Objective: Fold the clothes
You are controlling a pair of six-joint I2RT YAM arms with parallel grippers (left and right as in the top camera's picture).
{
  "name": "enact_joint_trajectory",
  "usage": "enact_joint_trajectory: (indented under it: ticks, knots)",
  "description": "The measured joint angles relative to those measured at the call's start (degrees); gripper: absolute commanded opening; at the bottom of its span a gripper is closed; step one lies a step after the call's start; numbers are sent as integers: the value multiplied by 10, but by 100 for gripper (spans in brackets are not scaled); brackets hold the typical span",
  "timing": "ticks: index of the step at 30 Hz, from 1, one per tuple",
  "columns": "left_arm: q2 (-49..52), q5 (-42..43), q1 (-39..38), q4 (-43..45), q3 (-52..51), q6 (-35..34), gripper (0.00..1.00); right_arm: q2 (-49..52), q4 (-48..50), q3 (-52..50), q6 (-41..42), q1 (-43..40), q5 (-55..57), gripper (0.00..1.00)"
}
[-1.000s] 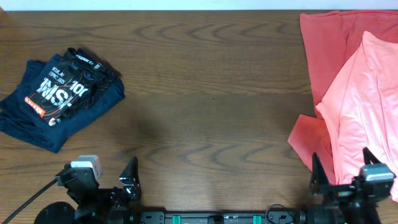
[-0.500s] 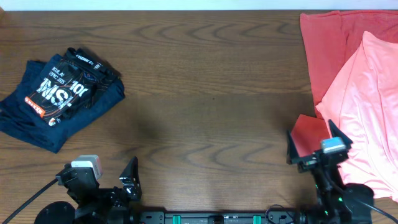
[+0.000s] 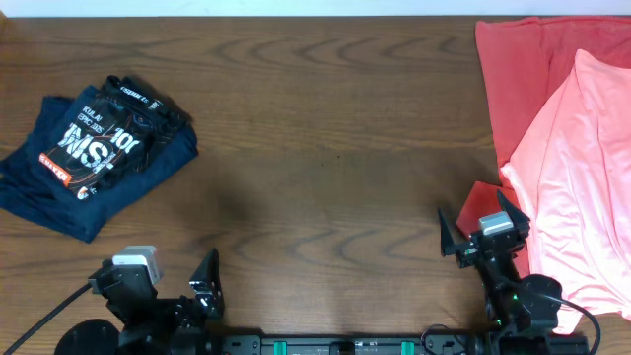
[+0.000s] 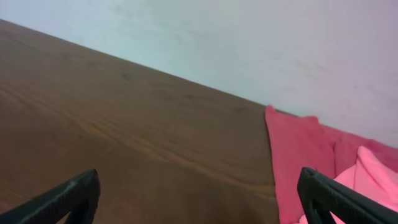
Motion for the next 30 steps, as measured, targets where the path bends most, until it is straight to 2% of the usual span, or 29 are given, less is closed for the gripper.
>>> enact_joint_trajectory:
  ticks: [5,11,30]
  knots:
    - [0,0,0,0,0,0,98,-1,60,-8,-5,0,0,99]
    - [0,0,0,0,0,0,98,0,18,-14,-6,0,1,99]
    - [0,0,0,0,0,0,98,0,19,-15,-6,0,2,99]
